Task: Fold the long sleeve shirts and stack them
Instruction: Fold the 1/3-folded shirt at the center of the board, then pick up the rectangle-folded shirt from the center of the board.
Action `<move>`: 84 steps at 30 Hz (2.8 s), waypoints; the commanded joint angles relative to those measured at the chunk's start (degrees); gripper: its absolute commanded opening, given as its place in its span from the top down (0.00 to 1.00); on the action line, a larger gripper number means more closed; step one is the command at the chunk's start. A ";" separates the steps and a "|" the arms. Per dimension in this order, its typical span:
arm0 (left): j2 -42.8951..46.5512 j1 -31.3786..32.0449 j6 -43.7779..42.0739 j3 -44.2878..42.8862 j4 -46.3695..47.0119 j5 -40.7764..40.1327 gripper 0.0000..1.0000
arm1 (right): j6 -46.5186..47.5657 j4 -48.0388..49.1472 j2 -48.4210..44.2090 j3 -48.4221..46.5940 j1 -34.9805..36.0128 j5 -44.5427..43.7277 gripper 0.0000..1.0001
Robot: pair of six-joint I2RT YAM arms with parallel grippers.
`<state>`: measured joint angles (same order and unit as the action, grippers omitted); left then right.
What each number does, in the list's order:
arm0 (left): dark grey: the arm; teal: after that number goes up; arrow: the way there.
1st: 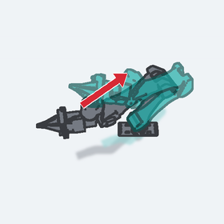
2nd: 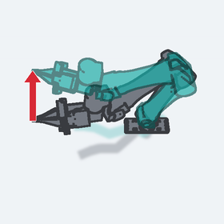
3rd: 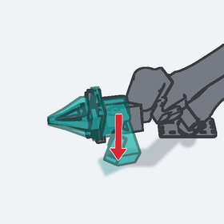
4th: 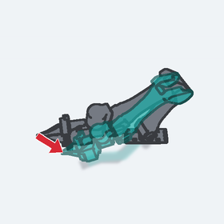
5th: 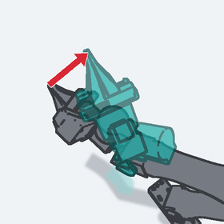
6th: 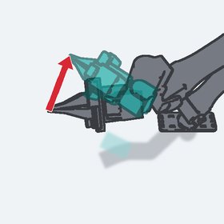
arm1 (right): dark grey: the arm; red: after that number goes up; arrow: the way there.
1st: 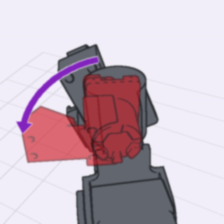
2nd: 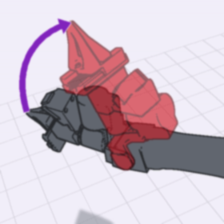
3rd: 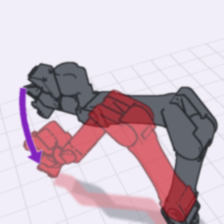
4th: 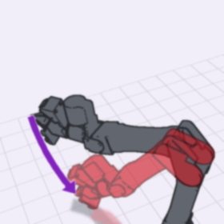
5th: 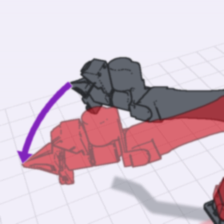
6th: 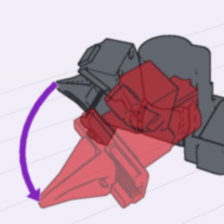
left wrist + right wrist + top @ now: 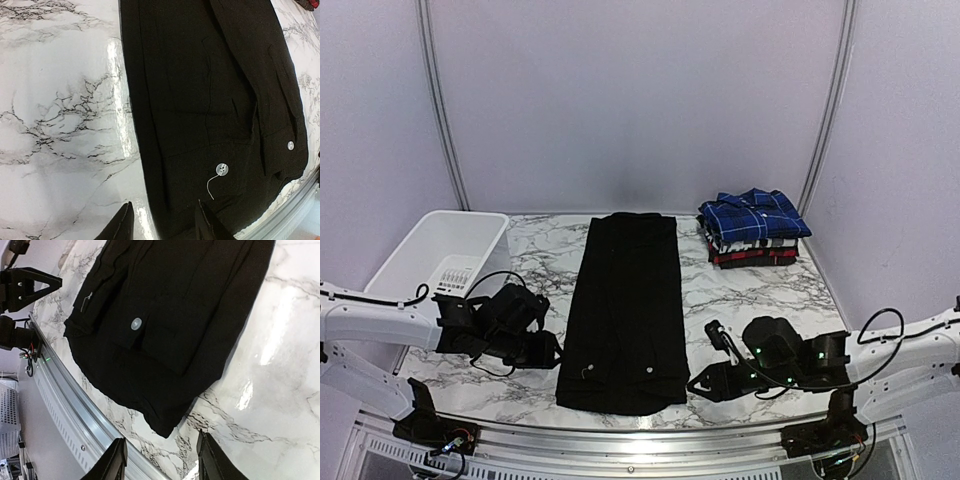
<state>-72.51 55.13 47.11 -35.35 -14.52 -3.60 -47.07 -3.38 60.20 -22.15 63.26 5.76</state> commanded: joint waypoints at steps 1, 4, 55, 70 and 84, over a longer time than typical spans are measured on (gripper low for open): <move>2.61 0.15 -0.31 1.15 0.77 -1.17 0.56 | -5.05 4.79 3.46 -0.06 3.03 -4.07 0.57; 2.96 0.23 -0.44 1.00 0.88 -1.14 0.56 | -5.98 8.88 6.35 0.99 3.51 -3.29 0.57; -3.60 -3.00 -5.10 -2.03 2.72 6.15 0.51 | -7.34 3.83 7.20 0.00 -0.76 8.97 0.44; -8.64 -7.30 -12.73 -2.77 1.34 16.69 0.47 | -2.85 14.66 20.03 -2.28 -11.78 18.84 0.35; -14.32 -6.78 -11.09 -1.94 2.95 18.71 0.56 | -4.74 20.46 27.02 -1.69 -13.26 21.23 0.55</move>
<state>-84.27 47.99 34.81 -37.67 -10.83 13.93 -51.44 19.18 85.25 -23.90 50.96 26.89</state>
